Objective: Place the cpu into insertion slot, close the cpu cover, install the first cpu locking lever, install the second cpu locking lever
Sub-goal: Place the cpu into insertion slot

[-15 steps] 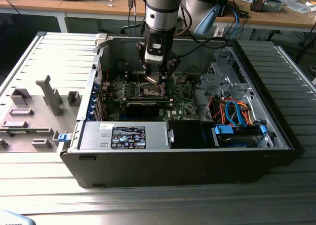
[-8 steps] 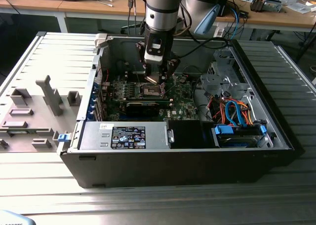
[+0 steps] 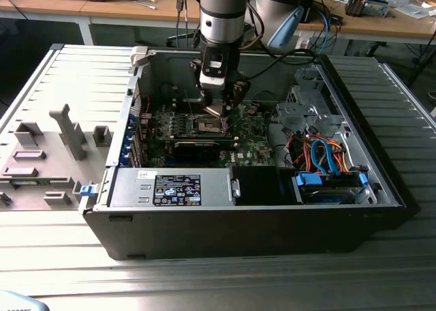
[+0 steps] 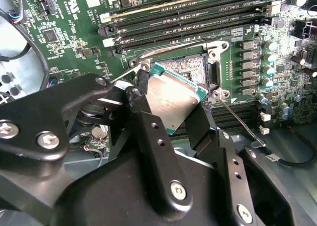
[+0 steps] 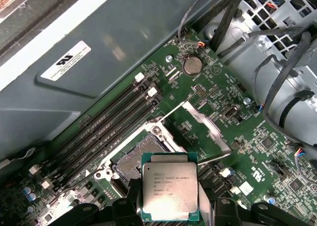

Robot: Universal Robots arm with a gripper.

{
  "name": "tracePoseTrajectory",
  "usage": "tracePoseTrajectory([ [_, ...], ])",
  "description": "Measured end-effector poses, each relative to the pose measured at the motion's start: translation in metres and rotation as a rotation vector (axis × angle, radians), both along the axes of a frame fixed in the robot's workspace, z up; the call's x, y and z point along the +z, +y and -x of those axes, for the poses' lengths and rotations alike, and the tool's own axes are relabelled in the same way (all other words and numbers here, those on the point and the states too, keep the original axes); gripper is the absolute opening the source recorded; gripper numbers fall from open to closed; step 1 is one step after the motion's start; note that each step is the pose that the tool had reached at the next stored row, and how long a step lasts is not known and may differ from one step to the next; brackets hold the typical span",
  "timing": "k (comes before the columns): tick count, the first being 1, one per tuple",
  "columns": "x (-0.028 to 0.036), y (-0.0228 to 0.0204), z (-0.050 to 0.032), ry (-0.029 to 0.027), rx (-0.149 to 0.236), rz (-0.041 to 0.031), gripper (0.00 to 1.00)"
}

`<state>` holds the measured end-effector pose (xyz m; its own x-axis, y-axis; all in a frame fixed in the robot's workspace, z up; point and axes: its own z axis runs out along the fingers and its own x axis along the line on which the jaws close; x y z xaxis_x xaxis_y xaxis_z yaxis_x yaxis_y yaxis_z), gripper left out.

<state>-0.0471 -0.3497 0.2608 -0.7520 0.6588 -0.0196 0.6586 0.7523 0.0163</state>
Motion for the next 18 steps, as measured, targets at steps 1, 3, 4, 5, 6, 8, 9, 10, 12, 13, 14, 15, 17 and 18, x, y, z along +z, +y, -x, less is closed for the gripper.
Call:
tracePoseTrajectory([
  [1, 0.0, 0.0, 0.0, -0.0003, 0.0, 0.0, 0.55],
  [3, 0.0, 0.0, 0.0, -0.0009, 0.0, 0.0, 0.55],
  [4, 0.0, 0.0, 0.0, -0.0013, 0.0, 0.0, 0.55],
  [5, 0.0, 0.0, 0.0, -0.0015, 0.0, 0.0, 0.55],
  [6, 0.0, 0.0, 0.0, -0.0015, -0.002, 0.0, 0.55],
  [8, 0.0, 0.0, 0.0, -0.0014, -0.006, 0.0002, 0.55],
  [9, 0.0, 0.0, 0.0, -0.0014, -0.01, 0.0002, 0.55],
  [10, -0.0001, 0.0, 0.0, -0.0015, -0.018, 0.0003, 0.55],
  [12, -0.0002, 0.0, 0.0, -0.0014, -0.028, 0.0003, 0.55],
  [13, -0.0002, 0.0, 0.0, -0.0015, -0.034, 0.0003, 0.55],
  [14, -0.0003, 0.0, 0.0, -0.0015, -0.039, 0.0002, 0.55],
  [15, -0.0004, 0.0, 0.0, -0.0015, -0.044, 0.0002, 0.55],
  [17, -0.0006, 0.0, 0.0, -0.0015, -0.056, 0.0003, 0.55],
  [18, -0.0006, 0.0, 0.0, -0.0014, -0.059, 0.0002, 0.55],
])
